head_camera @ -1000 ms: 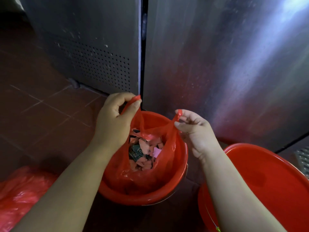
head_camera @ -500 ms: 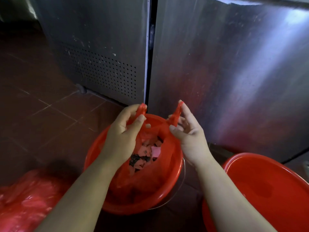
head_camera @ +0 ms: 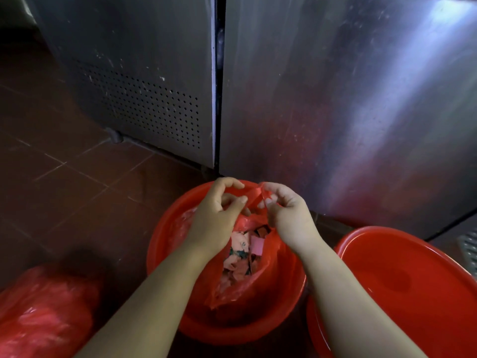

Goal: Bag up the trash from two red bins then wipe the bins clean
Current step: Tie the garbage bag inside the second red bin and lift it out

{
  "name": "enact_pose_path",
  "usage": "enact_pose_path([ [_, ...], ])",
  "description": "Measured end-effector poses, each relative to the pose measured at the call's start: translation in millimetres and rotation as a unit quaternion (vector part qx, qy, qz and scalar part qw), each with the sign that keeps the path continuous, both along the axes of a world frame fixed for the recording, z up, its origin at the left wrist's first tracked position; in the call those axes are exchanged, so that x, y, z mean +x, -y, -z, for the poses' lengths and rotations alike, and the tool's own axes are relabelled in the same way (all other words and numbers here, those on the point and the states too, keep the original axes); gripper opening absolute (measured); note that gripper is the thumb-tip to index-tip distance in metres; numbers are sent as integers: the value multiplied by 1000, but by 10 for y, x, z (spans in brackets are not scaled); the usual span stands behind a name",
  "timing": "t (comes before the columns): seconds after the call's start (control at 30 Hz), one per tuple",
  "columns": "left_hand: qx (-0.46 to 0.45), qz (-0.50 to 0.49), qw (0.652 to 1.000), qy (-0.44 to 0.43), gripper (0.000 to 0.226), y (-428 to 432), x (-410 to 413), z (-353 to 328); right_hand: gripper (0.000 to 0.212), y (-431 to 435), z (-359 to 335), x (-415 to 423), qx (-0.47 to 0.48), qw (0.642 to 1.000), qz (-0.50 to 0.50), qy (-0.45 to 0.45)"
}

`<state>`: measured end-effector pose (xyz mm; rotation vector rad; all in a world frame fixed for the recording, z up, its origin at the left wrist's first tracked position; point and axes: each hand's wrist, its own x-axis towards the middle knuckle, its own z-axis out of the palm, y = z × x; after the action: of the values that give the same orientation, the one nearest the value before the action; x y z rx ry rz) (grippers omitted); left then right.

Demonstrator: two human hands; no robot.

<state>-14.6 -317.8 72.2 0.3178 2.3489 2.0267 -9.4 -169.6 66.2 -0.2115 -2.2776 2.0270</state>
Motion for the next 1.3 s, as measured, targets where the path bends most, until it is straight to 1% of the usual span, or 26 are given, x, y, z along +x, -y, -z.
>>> enact_pose_path([
  [0.1, 0, 23, 1000, 1, 8, -125, -3, -22, 23, -47, -4, 29, -82, 995, -55, 27],
  [0.13, -2, 26, 1000, 2, 7, -162, -18, -15, 24, -63, 12, 40, -99, 992, -70, 28],
  [0.17, -10, 24, 1000, 0, 10, -196, -30, -11, 34, -81, 28, 57, -118, 990, -76, 28],
  [0.2, -21, 21, 1000, -4, 14, -227, -42, -3, 40, -93, 42, 73, -137, 988, -72, 27],
  [0.23, -34, 18, 999, -7, 16, -255, -56, 11, 36, -99, 47, 93, -146, 987, -64, 24],
  [0.3, -54, 16, 998, -12, 18, -315, -64, 29, 22, -118, 78, 139, -121, 992, -46, 2],
  [0.37, -52, 11, 999, -13, 18, -377, -50, 38, 42, -127, 93, 172, -109, 994, -15, -10],
  [0.4, -50, 8, 999, -14, 18, -406, -41, 47, 42, -133, 100, 181, -113, 993, -1, -19],
  [0.5, -48, -6, 999, 3, 11, -481, -22, 69, 23, -170, 78, 229, -131, 990, 30, -34],
  [0.6, -49, 21, 998, 23, 22, -516, -49, 103, 15, -231, 116, 263, -135, 989, 43, -48],
  [0.7, -18, 56, 998, 25, 19, -547, -37, 95, 16, -260, 155, 266, -113, 990, 58, -58],
  [0.87, 38, 23, 998, 41, 11, -581, -23, 158, 24, -266, 161, 272, -82, 991, 75, -67],
  [0.97, 69, 9, 996, 48, 15, -584, -13, 202, 17, -251, 180, 263, -71, 992, 90, -56],
  [1.03, 71, 11, 996, 48, 19, -556, -8, 235, 13, -246, 203, 243, -57, 991, 109, -49],
  [1.1, 49, 20, 998, 40, 23, -513, 3, 269, 14, -250, 225, 230, -22, 991, 126, -37],
  [1.17, 0, 24, 1000, 15, 27, -468, 11, 287, 15, -252, 261, 212, 7, 991, 132, -31],
  [1.2, -29, 23, 999, -4, 27, -445, 9, 292, 18, -251, 281, 207, 21, 990, 133, -32],
  [1.27, -75, 16, 996, -34, 26, -401, -1, 293, 26, -252, 319, 208, 54, 991, 117, -41],
  [1.3, -91, 9, 995, -41, 24, -375, -8, 293, 26, -249, 324, 217, 71, 991, 99, -46],
])
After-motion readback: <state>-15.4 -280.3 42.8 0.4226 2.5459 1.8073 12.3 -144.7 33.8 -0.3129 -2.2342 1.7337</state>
